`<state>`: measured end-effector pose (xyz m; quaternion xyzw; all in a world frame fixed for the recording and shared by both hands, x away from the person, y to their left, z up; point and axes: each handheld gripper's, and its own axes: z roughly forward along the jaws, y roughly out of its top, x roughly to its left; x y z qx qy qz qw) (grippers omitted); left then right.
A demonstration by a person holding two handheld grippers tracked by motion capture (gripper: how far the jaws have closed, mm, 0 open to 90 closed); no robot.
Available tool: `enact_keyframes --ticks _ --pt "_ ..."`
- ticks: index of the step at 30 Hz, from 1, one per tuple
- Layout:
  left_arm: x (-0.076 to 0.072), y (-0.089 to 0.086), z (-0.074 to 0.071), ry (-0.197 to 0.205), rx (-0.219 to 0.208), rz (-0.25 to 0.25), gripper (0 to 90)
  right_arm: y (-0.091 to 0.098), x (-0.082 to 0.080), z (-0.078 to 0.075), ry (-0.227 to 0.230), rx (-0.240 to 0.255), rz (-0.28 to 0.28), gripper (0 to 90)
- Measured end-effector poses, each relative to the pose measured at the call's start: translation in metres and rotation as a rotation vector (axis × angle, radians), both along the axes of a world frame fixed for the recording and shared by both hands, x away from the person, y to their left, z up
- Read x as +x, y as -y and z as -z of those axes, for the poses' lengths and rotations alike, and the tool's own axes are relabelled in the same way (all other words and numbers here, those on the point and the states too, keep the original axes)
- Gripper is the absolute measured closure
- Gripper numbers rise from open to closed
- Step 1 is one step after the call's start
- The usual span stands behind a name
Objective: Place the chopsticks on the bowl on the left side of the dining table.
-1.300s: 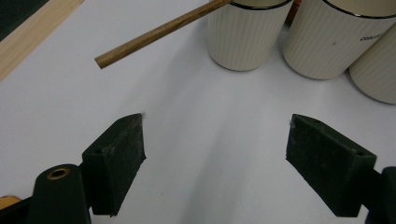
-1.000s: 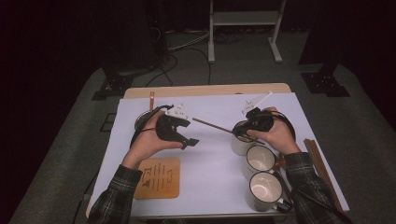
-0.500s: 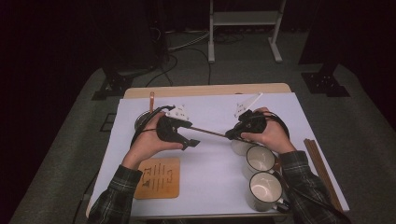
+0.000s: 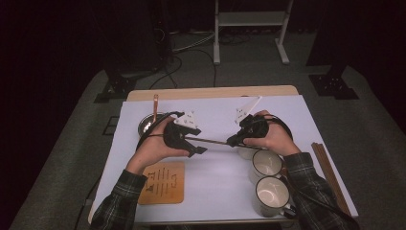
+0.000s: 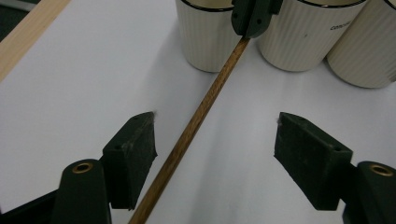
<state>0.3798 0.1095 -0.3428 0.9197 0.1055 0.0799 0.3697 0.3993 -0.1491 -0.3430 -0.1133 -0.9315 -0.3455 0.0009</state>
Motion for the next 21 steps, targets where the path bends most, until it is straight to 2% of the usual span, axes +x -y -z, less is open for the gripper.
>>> enact_keyframes --ticks 8,12,16,18,21 --pt "-0.001 0.003 0.002 -0.003 0.006 0.025 37.2 -0.010 -0.002 -0.003 -0.006 -0.001 -0.062 84.8" --pt "-0.002 0.005 0.005 -0.009 0.023 0.052 41.5 -0.014 -0.002 -0.005 -0.009 0.004 -0.081 84.8" --pt "-0.002 0.007 0.007 -0.011 0.027 0.079 48.0 -0.017 -0.001 -0.005 -0.017 0.007 -0.104 84.8" --pt "-0.002 0.008 0.008 -0.011 0.046 0.088 50.9 -0.018 -0.001 -0.005 -0.020 0.010 -0.112 84.8" --pt "-0.001 0.009 0.010 -0.022 0.041 0.096 56.6 -0.020 -0.001 -0.006 -0.029 0.004 -0.120 84.8"
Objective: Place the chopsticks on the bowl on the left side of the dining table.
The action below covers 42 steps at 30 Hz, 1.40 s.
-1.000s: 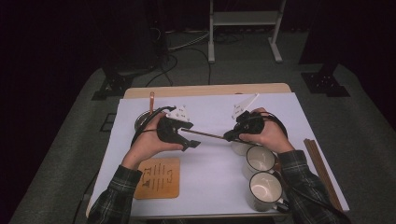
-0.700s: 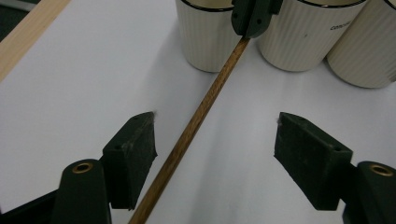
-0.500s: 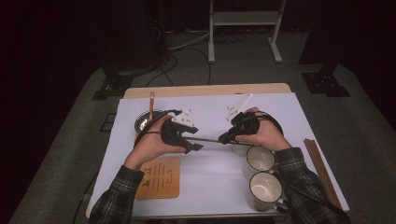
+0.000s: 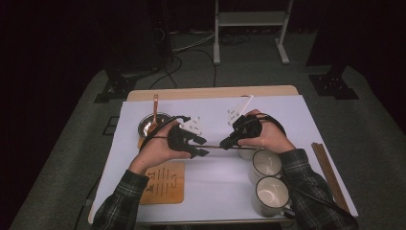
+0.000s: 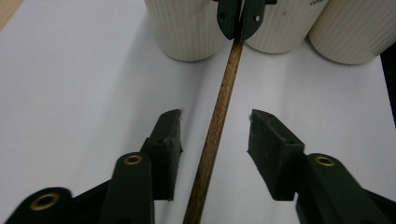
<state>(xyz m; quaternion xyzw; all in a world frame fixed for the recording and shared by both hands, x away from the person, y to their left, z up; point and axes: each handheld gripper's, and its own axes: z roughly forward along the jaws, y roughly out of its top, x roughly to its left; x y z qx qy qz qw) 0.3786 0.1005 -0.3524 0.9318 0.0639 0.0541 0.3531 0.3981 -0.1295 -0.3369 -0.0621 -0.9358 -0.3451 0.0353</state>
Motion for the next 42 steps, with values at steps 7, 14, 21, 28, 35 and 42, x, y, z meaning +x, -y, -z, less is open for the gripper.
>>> enact_keyframes --ticks 7,14,21,28,35,42 --pt "-0.0002 0.0026 0.0022 -0.028 -0.003 0.036 67.7 -0.0044 -0.0011 -0.0029 -0.008 -0.001 -0.034 84.8" --pt "0.0005 0.0035 0.0043 -0.073 -0.001 0.063 77.9 -0.0075 -0.0012 -0.0034 -0.014 -0.008 -0.060 84.8" --pt "0.0005 0.0046 0.0054 -0.118 0.005 0.084 83.4 -0.0087 -0.0012 -0.0019 -0.025 -0.017 -0.082 84.7" --pt "0.0003 0.0054 0.0051 -0.145 0.024 0.079 84.2 -0.0094 -0.0015 -0.0005 -0.025 -0.017 -0.087 84.4" --pt "0.0012 0.0044 0.0060 -0.159 0.027 0.074 84.2 -0.0076 -0.0013 -0.0018 -0.003 0.017 -0.065 68.2" --pt "0.0029 0.0022 0.0061 -0.171 0.030 0.055 84.2 0.0004 -0.0020 -0.0063 0.045 0.044 -0.003 51.4"
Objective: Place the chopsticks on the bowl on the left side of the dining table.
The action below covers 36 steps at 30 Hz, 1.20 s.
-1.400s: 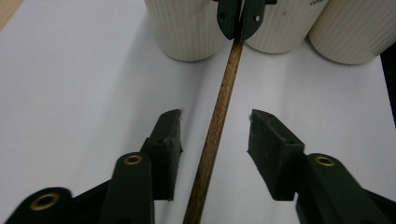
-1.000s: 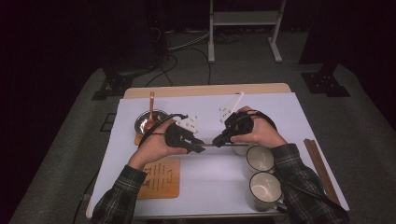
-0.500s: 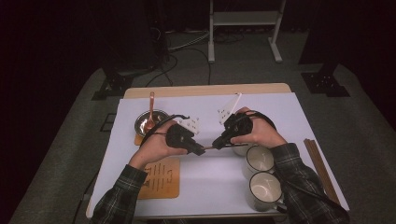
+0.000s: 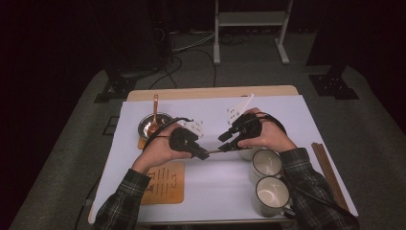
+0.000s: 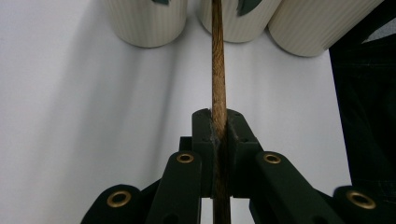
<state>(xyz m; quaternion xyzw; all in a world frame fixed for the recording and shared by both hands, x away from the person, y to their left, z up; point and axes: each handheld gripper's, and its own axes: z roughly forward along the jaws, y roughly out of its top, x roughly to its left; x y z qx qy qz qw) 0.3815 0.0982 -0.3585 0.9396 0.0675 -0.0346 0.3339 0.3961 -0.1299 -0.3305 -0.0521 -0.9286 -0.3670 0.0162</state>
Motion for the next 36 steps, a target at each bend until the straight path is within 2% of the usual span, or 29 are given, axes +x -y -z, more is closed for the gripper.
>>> enact_keyframes --ticks 5,9,13,15,24,30,36 --pt "0.002 -0.002 0.001 -0.009 0.005 -0.017 84.2 0.011 0.001 0.000 0.018 0.018 0.052 45.5" --pt "0.004 -0.004 0.000 -0.022 -0.006 -0.048 84.2 0.022 0.003 -0.001 0.033 0.034 0.102 41.3" --pt "0.006 -0.007 0.000 -0.029 0.012 -0.079 84.2 0.035 0.005 -0.002 0.060 0.062 0.153 38.5" --pt "0.007 -0.008 0.000 -0.032 0.005 -0.098 84.2 0.040 0.006 -0.003 0.053 0.073 0.179 37.2" --pt "0.012 -0.017 -0.002 -0.023 -0.013 -0.190 84.2 0.068 0.008 -0.003 0.077 0.118 0.286 30.1" --pt "0.016 -0.025 -0.005 -0.012 -0.013 -0.245 84.2 0.086 0.008 -0.002 0.089 0.146 0.369 25.9" --pt "0.020 -0.035 -0.008 0.003 -0.006 -0.285 84.2 0.103 0.008 -0.002 0.122 0.157 0.454 23.1"
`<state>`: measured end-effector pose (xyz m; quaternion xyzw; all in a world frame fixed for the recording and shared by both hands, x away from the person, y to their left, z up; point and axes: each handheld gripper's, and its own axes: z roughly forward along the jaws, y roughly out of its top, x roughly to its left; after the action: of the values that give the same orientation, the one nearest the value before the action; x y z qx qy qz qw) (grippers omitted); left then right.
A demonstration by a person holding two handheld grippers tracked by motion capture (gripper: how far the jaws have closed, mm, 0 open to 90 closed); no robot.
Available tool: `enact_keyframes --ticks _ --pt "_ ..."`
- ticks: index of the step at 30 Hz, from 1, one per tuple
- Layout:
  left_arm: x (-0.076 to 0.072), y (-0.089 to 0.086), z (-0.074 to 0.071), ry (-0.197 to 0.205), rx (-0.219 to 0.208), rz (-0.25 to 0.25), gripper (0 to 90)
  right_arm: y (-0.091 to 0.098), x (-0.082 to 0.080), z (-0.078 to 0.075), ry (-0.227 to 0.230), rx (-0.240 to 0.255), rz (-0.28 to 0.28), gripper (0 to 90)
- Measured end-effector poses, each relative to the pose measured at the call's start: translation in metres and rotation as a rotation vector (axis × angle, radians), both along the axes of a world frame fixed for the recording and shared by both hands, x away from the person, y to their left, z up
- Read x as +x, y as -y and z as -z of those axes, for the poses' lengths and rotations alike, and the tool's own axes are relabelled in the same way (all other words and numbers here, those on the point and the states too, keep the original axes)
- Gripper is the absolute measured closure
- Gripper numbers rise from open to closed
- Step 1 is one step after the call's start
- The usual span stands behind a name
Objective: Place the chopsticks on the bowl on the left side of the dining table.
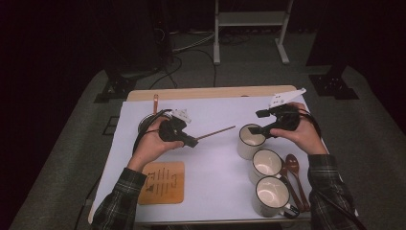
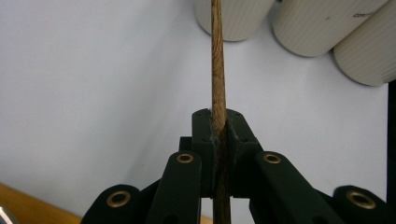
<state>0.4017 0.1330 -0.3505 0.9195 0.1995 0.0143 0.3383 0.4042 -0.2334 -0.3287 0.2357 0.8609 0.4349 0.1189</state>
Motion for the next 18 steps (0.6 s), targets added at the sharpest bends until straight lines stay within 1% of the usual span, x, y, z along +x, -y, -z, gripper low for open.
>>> enact_keyframes --ticks 1,6,8,9,11,15,18 --pt "0.000 -0.002 0.000 -0.002 -0.002 -0.006 84.2 0.003 0.000 0.000 0.004 0.002 0.011 22.5" --pt "0.003 -0.010 -0.003 0.013 0.004 -0.041 84.2 0.018 0.001 0.001 0.010 0.019 0.070 21.1" --pt "0.005 -0.013 -0.003 0.014 0.009 -0.046 84.2 0.024 0.001 0.002 0.013 0.027 0.093 20.6" --pt "0.006 -0.015 -0.003 0.014 0.002 -0.055 84.2 0.027 0.001 0.002 0.014 0.031 0.105 20.6" --pt "0.007 -0.018 -0.004 0.017 0.010 -0.062 84.2 0.033 0.001 0.002 0.014 0.038 0.125 20.4" --pt "0.009 -0.024 -0.004 0.024 0.003 -0.089 84.2 0.043 0.000 0.005 0.023 0.044 0.172 20.1" --pt "0.011 -0.028 -0.004 0.029 0.003 -0.108 84.2 0.050 0.000 0.008 0.021 0.047 0.196 19.7"
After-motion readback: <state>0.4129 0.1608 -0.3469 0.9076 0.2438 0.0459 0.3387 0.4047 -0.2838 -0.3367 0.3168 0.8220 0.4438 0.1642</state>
